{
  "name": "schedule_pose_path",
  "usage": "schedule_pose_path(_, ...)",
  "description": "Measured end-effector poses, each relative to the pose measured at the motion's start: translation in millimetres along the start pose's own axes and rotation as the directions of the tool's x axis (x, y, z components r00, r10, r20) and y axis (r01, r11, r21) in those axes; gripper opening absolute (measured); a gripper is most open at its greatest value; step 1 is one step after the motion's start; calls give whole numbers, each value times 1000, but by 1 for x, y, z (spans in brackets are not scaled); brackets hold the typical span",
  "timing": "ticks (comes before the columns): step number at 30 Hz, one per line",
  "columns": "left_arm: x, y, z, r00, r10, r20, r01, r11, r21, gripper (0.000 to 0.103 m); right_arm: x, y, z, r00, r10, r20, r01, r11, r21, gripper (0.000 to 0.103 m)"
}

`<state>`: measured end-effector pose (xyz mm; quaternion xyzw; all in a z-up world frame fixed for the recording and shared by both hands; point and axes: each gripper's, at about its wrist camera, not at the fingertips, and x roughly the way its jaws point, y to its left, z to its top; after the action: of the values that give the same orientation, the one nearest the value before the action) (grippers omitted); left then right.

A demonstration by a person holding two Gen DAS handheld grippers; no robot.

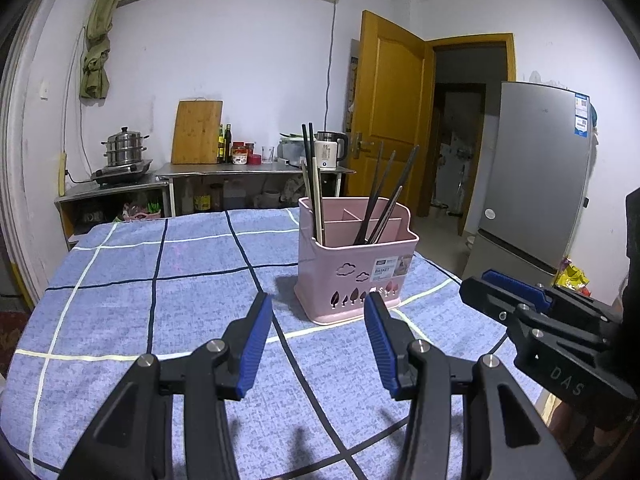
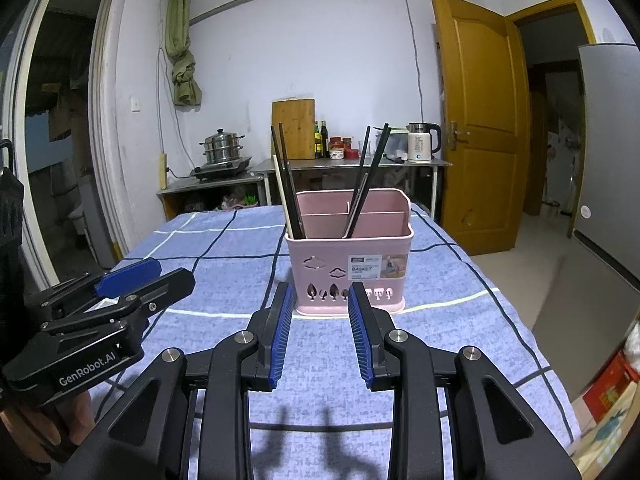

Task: Organize utensils

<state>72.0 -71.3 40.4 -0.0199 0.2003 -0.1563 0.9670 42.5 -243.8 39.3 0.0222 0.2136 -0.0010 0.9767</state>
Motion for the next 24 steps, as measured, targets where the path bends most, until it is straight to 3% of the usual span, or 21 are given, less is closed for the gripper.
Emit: schedule_pose_path(24, 0, -3, -1, 1000, 23, 1, -23, 1000, 4, 50, -2, 5, -1, 1000, 8, -7, -8, 1000, -1, 30)
